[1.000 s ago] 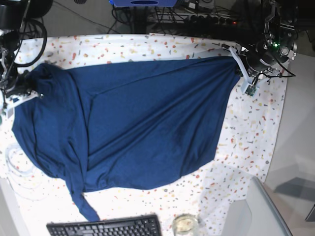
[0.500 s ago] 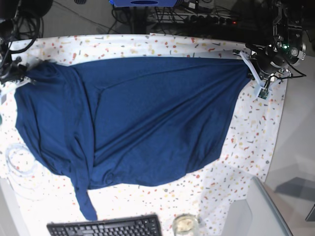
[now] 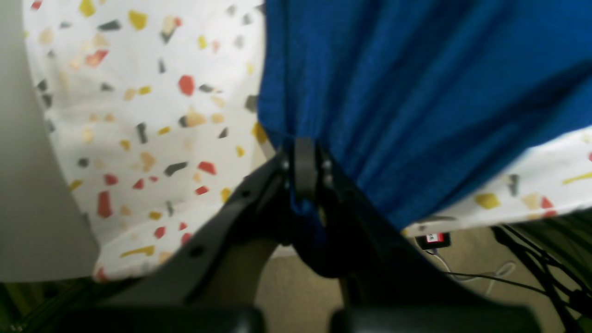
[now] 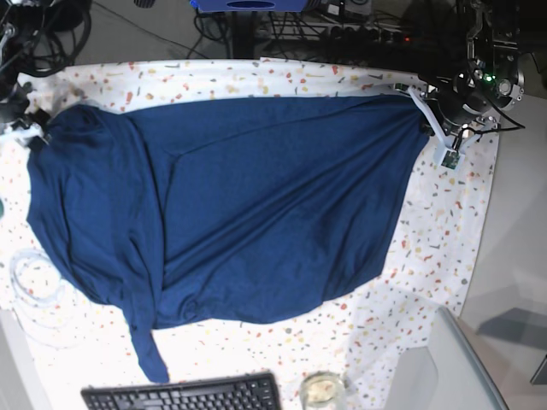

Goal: Layout the t-shirt on the table in an organized manner, then fold the t-shirt properly
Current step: 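Hold the shirt edge with both grippers and pull it taut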

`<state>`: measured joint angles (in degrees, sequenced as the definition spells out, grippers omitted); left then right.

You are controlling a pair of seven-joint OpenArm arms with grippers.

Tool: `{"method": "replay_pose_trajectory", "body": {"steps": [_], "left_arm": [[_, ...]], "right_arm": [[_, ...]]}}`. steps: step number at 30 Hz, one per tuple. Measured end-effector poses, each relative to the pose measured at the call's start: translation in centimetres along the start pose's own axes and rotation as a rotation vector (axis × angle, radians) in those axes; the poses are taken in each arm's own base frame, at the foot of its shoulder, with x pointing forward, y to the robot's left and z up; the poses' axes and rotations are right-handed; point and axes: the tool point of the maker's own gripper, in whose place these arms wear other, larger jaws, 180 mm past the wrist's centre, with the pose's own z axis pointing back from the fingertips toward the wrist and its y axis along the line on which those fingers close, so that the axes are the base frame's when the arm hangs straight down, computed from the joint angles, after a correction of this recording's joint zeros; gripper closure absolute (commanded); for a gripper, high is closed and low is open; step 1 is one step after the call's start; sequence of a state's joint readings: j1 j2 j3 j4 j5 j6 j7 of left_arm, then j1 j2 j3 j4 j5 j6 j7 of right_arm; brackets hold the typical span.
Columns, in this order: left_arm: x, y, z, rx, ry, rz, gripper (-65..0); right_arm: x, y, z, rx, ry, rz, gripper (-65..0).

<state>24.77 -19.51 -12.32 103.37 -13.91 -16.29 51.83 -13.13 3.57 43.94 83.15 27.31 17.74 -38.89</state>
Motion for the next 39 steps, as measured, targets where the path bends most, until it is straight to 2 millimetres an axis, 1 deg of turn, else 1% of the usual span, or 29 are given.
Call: {"method": "replay_pose_trajectory", "body": {"steps": [1,2,3,5,7,9,12,17,19,22,23,24,25,27,30,32,33,36,39], "left_arm": [[0.0,0.0,0.0,0.0,0.001,0.0,0.0],[0.0,0.1,0.0,0.002,0.001,-0.001,0.0],[0.0,0.1,0.0,0.004,0.001,-0.003,0.0],[0.0,0.1,0.0,0.004,0.002,-0.002,0.0],[0.0,0.0,0.0,0.001,0.0,0.0,0.0],[0.0,0.0,0.0,0.001,0.0,0.0,0.0],[0.0,0.0,0.0,0.001,0.001,0.0,0.0],[0.0,0.0,0.0,0.001,0.0,0.0,0.0],[0.0,0.0,0.0,0.001,0.0,0.0,0.0],[0.0,0.0,0.0,0.001,0.0,0.0,0.0],[0.0,0.0,0.0,0.001,0.0,0.0,0.0],[0.0,0.0,0.0,0.001,0.001,0.0,0.0],[0.0,0.1,0.0,0.001,0.001,0.0,0.0],[0.0,0.0,0.0,0.0,0.0,0.0,0.0],[0.0,0.0,0.0,0.001,0.0,0.0,0.0],[0.0,0.0,0.0,0.0,0.0,0.001,0.0],[0.0,0.0,0.0,0.0,0.0,0.0,0.0],[0.0,0.0,0.0,0.001,0.0,0.0,0.0],[0.0,0.0,0.0,0.0,0.0,0.0,0.0]], "right_arm": [[-0.3,0.4,-0.3,0.027,0.008,0.001,-46.7],[-0.7,0.6,-0.5,0.05,0.018,0.009,-50.7],[-1.1,0.5,-0.8,0.061,0.026,-0.008,-53.1],[-2.1,-0.6,-1.1,0.038,0.049,-0.049,-54.0],[-2.5,-1.5,-1.3,0.022,0.064,-0.075,-54.0],[-2.6,-1.7,-1.6,0.023,0.062,-0.087,-54.0],[-2.4,-1.4,-1.9,0.03,0.056,-0.091,-53.3],[-2.2,-1.0,-2.4,0.041,0.056,-0.102,-42.2],[-2.1,-0.6,-2.8,0.057,0.054,-0.107,-39.0],[-1.9,0.1,-3.2,0.105,0.06,-0.076,-37.7],[-1.9,0.0,-3.4,0.112,0.068,-0.077,-37.5],[-2.0,-0.1,-3.5,0.118,0.069,-0.085,-36.6],[-2.0,-0.1,-3.5,0.12,0.069,-0.09,-33.9],[-1.8,-0.4,-3.5,0.116,0.063,-0.091,-23.0],[-2.5,-0.8,-3.5,0.103,0.1,-0.077,-0.5],[-2.6,-0.7,-3.5,0.106,0.098,-0.085,-0.6],[-2.6,-0.7,-3.5,0.107,0.098,-0.086,-2.6],[-2.7,-0.7,-3.5,0.107,0.1,-0.085,0.0],[-2.7,-0.7,-3.5,0.108,0.101,-0.086,-0.2]]}}
